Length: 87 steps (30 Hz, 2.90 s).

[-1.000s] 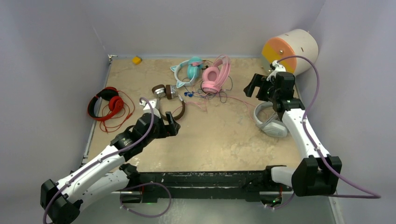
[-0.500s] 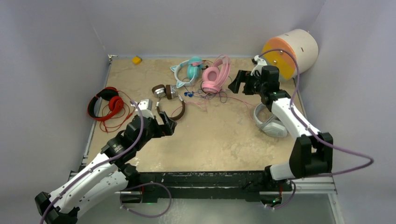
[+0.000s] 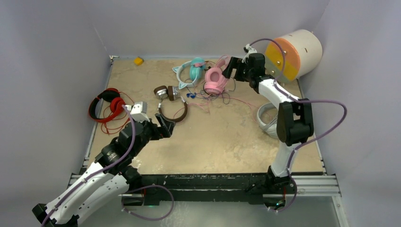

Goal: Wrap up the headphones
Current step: Pick up the headphones from the center of the board, then move the headphones to the center of the board.

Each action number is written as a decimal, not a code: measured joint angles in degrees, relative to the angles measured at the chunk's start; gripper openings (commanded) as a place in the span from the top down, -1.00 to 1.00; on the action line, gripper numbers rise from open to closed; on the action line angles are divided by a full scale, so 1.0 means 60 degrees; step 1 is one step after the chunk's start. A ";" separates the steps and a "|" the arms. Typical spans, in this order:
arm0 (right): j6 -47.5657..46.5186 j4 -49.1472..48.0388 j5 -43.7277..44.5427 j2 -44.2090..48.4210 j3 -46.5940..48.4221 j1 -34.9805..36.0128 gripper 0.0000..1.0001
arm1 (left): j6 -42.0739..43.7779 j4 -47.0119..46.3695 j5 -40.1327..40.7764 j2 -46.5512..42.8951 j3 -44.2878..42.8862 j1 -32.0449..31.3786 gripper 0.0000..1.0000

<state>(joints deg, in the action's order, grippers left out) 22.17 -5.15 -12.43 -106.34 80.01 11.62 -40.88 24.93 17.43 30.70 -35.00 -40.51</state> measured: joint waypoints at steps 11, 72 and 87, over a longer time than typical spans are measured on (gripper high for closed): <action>-0.0514 0.0127 0.0240 -0.1432 0.1450 0.1067 0.02 | -0.0084 0.0087 0.0259 0.0069 0.0000 0.0000 -0.91; -0.0692 0.2011 0.1049 0.7479 -0.2943 0.5734 0.54 | -0.0051 -0.0652 -0.0809 0.0211 0.0444 0.0000 -0.75; -0.0393 0.3592 0.3719 1.1763 -0.3563 0.5730 0.52 | 0.0616 -0.1993 -0.1300 0.5351 -0.1166 0.0000 -0.42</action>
<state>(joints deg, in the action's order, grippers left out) 19.81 16.40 9.89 -35.77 58.63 46.00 -37.19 12.97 9.63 62.81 -42.00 -40.51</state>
